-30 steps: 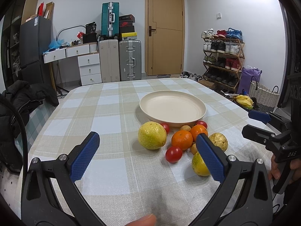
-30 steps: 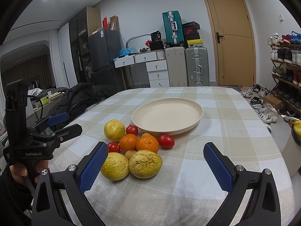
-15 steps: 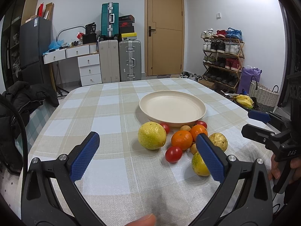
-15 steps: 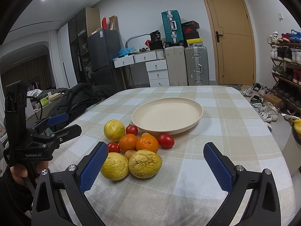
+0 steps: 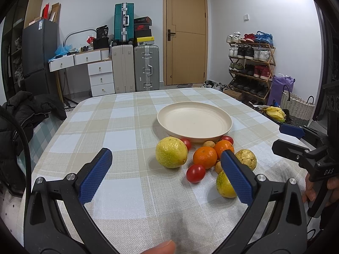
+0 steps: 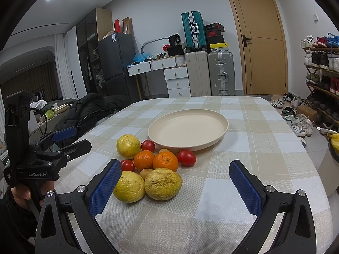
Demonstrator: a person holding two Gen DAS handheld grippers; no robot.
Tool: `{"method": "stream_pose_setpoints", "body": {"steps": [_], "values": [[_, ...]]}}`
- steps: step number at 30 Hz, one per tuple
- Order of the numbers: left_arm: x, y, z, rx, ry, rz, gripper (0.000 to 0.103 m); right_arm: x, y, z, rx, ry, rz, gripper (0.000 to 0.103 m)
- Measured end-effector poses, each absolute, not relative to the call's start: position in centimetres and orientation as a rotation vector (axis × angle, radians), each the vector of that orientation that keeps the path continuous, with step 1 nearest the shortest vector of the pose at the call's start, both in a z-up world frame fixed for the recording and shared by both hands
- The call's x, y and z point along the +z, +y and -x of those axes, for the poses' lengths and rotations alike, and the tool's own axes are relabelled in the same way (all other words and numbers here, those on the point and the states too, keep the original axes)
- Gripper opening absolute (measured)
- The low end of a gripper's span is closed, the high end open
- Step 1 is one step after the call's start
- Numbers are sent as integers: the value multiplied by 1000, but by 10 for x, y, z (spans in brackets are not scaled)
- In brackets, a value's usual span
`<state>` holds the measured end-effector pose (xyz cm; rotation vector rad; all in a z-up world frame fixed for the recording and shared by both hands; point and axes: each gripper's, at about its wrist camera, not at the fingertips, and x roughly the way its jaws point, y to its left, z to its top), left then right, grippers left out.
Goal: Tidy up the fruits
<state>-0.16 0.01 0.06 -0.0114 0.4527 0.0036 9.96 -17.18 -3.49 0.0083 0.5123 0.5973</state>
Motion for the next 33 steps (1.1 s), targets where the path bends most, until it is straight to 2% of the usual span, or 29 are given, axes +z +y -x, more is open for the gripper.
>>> {"method": "stream_pose_setpoints", "body": {"steps": [22, 33], "values": [[-3, 4, 2, 2, 455, 19, 102, -37, -174, -101, 589, 529, -17, 103], [-5, 0, -9, 0, 509, 4, 102, -44, -161, -114, 536, 641, 45, 103]]}}
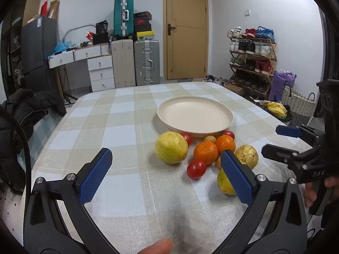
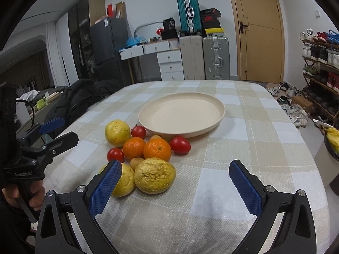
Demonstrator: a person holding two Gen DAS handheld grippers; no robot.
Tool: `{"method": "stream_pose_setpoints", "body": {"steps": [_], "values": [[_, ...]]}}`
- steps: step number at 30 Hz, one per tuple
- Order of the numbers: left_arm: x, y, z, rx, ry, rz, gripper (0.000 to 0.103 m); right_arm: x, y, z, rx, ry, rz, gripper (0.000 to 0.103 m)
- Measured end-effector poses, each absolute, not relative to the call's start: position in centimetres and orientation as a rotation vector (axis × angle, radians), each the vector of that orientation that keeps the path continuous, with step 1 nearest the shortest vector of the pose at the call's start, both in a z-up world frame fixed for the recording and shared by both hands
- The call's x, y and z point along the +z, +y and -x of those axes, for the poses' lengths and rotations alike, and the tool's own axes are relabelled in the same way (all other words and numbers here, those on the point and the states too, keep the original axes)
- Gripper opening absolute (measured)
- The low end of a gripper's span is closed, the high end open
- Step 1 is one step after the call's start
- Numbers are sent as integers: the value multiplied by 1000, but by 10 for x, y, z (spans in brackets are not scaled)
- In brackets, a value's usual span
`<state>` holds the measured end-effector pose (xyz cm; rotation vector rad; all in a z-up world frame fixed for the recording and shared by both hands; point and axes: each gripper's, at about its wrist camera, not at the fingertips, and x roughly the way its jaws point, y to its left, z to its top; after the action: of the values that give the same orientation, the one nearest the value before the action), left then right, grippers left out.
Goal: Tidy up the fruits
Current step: 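Reach the right tool to the wrinkled yellow citron while the left tool approaches a yellow lemon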
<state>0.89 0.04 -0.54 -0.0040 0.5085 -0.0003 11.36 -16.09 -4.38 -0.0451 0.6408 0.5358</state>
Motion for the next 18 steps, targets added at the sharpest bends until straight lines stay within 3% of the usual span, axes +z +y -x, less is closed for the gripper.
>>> {"method": "stream_pose_setpoints", "body": {"steps": [11, 14, 18], "values": [[-21, -30, -13, -77, 610, -73, 102, -51, -155, -132, 517, 800, 67, 103], [-23, -35, -14, -91, 620, -81, 102, -56, -152, -138, 539, 849, 57, 90], [-23, -35, -15, -111, 630, -71, 102, -62, -149, -144, 569, 899, 9, 87]]}}
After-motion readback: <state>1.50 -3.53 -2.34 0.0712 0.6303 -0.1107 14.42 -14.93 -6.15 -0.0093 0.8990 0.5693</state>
